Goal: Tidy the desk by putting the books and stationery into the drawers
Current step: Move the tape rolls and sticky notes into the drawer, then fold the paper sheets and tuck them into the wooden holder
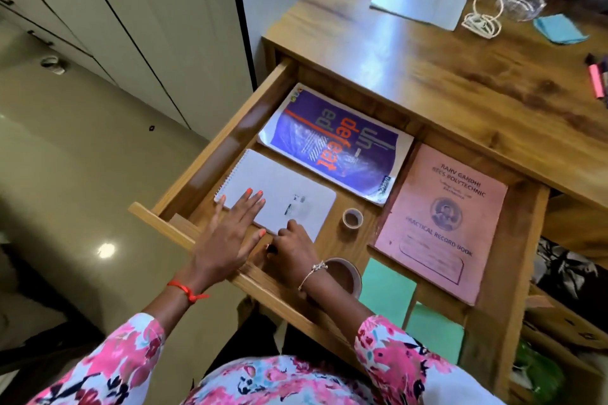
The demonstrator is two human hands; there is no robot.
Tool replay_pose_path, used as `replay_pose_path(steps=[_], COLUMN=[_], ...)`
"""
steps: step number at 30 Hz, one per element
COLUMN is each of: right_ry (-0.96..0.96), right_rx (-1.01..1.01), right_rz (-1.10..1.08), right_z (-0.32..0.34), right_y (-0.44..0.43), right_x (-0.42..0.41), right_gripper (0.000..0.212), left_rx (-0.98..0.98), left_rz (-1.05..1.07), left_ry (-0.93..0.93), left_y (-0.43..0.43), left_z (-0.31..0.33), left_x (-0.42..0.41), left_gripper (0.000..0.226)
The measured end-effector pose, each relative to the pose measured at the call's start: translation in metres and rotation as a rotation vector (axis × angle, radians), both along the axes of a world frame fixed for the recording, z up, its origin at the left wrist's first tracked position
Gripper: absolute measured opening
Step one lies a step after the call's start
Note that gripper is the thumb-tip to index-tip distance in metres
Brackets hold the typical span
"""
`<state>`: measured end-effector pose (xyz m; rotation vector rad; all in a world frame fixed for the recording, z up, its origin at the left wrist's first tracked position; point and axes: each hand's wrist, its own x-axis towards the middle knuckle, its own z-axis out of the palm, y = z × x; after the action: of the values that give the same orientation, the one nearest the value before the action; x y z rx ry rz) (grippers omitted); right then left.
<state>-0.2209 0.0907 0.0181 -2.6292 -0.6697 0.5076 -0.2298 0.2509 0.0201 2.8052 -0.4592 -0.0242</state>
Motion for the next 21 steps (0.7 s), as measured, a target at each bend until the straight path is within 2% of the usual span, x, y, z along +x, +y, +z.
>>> replay_pose_path(steps=[2, 4, 6, 8, 10, 13, 16, 21], right_ry=[-0.045, -0.008, -0.013, -0.033, -0.006, 0.022, -0.067, -0.093], right_rx=[-0.035, -0.097, -0.134, -0.092, -0.068, 0.005, 0.091, 0.124], right_rz=[-0.004, -0.001, -0.013, -0.042, -0.103, -0.253, -0.482, -0.770], right_z=[0.000, 0.000, -0.009, -0.002, 0.007, 0.012, 0.019, 0.034], right_y=[0.003, 0.005, 0.006, 0.009, 0.007, -0.006, -0.023, -0.044], right_x=[0.000, -0.002, 0.000, -0.001, -0.001, -0.003, -0.018, -0.048], right_gripper=[0.019, 0.015, 0.019, 0.024, 0.020, 0.026, 0.024, 0.029], left_rx=[0.018, 0.013, 0.002, -0.008, -0.011, -0.010, -0.006, -0.012], left_rz=[-0.007, -0.018, -0.041, -0.081, -0.154, -0.287, -0.398, -0.442], left_ry=[-0.012, -0.014, -0.001, 0.014, 0.023, 0.015, 0.008, 0.010], left_y=[-0.001, -0.001, -0.001, 0.001, 0.003, 0.006, 0.008, 0.008], left_z=[0.002, 0.004, 0.007, 0.009, 0.009, 0.008, 0.009, 0.007], left_x=[0.001, 0.001, 0.000, 0.001, 0.000, -0.001, -0.001, 0.003], left_gripper=[0.068, 0.066, 0.064, 0.063, 0.063, 0.063, 0.062, 0.063])
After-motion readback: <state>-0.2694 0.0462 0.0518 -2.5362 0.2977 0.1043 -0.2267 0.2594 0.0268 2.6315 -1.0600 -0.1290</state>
